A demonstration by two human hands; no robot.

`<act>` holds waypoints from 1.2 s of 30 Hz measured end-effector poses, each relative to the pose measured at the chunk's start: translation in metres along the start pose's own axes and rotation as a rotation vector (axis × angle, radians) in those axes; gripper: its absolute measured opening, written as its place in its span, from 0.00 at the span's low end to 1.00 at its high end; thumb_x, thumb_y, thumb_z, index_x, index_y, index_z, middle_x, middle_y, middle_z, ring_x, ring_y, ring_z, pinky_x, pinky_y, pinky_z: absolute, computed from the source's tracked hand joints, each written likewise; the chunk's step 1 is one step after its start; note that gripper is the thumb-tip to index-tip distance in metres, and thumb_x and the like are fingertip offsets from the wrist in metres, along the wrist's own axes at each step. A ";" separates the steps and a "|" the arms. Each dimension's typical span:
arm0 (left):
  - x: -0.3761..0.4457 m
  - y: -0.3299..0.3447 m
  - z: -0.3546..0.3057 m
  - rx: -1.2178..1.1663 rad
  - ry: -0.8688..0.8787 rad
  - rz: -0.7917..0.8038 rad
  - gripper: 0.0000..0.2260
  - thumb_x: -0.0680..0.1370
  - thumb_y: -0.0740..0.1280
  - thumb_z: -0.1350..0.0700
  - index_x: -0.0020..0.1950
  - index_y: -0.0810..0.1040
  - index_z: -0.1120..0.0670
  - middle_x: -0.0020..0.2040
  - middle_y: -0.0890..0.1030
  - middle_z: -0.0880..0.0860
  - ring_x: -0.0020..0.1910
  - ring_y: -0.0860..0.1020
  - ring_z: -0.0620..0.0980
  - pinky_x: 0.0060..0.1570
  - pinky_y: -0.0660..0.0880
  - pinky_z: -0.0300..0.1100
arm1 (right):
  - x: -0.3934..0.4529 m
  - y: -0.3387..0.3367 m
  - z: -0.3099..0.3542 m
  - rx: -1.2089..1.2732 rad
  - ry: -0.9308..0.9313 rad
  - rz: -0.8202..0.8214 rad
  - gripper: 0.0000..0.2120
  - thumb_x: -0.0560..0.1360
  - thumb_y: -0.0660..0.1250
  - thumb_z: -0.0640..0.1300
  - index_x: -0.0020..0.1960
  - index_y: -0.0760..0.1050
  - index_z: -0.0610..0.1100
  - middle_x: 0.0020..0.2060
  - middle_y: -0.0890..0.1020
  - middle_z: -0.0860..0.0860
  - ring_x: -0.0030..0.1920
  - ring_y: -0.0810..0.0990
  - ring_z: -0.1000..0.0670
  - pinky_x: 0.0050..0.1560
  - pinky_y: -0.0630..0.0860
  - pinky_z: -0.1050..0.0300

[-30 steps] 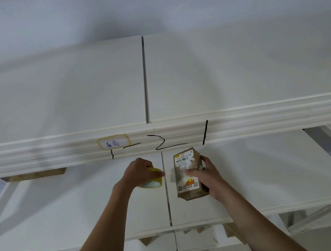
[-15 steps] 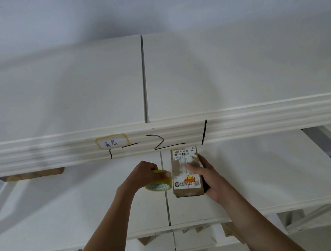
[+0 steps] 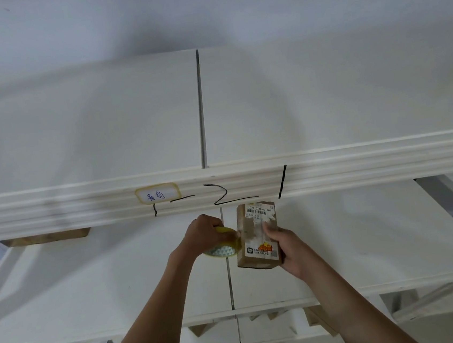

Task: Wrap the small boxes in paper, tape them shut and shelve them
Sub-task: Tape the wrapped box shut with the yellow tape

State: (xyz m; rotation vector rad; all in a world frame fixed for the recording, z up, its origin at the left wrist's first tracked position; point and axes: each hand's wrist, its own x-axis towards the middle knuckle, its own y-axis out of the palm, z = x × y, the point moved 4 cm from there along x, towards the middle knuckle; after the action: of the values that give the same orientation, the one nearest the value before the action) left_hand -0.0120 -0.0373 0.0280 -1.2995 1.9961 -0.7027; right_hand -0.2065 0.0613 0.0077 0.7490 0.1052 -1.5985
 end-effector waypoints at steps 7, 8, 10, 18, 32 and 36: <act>-0.003 0.007 -0.021 0.289 0.072 -0.077 0.20 0.69 0.74 0.35 0.40 0.80 0.51 0.38 0.81 0.48 0.40 0.78 0.49 0.45 0.73 0.42 | 0.003 0.008 0.001 -0.444 -0.034 -0.143 0.36 0.60 0.77 0.70 0.61 0.76 0.51 0.50 0.87 0.52 0.50 0.86 0.51 0.51 0.83 0.52; -0.003 0.008 -0.024 0.314 0.091 -0.073 0.18 0.70 0.74 0.37 0.41 0.81 0.51 0.40 0.81 0.49 0.41 0.78 0.49 0.47 0.72 0.42 | 0.007 0.006 -0.002 -0.449 -0.013 -0.168 0.39 0.58 0.79 0.69 0.62 0.75 0.50 0.50 0.86 0.51 0.50 0.86 0.51 0.49 0.84 0.53; -0.004 0.009 -0.028 0.338 0.111 -0.054 0.15 0.72 0.73 0.40 0.44 0.83 0.51 0.43 0.82 0.50 0.43 0.78 0.50 0.50 0.71 0.42 | 0.010 0.002 -0.003 -0.450 0.006 -0.203 0.31 0.64 0.80 0.61 0.60 0.77 0.47 0.48 0.87 0.50 0.47 0.87 0.50 0.44 0.84 0.54; -0.012 -0.011 -0.003 -0.128 0.052 0.241 0.12 0.75 0.74 0.45 0.42 0.85 0.53 0.38 0.81 0.50 0.39 0.77 0.45 0.40 0.72 0.39 | 0.008 -0.016 -0.005 -0.404 0.019 -0.247 0.18 0.70 0.78 0.51 0.54 0.80 0.43 0.41 0.88 0.46 0.40 0.88 0.47 0.41 0.84 0.52; 0.000 -0.012 0.023 0.116 -0.057 -0.036 0.22 0.67 0.77 0.38 0.32 0.76 0.54 0.33 0.77 0.51 0.34 0.75 0.49 0.36 0.70 0.40 | 0.009 -0.015 0.007 -0.349 -0.029 -0.178 0.21 0.69 0.78 0.51 0.58 0.80 0.43 0.44 0.88 0.48 0.44 0.88 0.48 0.40 0.82 0.55; 0.002 -0.007 0.022 0.090 -0.063 -0.001 0.25 0.67 0.76 0.35 0.34 0.78 0.57 0.33 0.77 0.52 0.35 0.76 0.50 0.37 0.71 0.41 | 0.005 -0.012 0.009 -0.292 -0.036 -0.110 0.18 0.72 0.75 0.50 0.59 0.82 0.42 0.45 0.88 0.47 0.45 0.87 0.46 0.41 0.81 0.55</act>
State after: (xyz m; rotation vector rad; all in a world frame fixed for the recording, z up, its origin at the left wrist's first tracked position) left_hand 0.0083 -0.0438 0.0185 -1.2540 1.8919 -0.7344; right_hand -0.2207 0.0551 0.0079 0.4945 0.3510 -1.6546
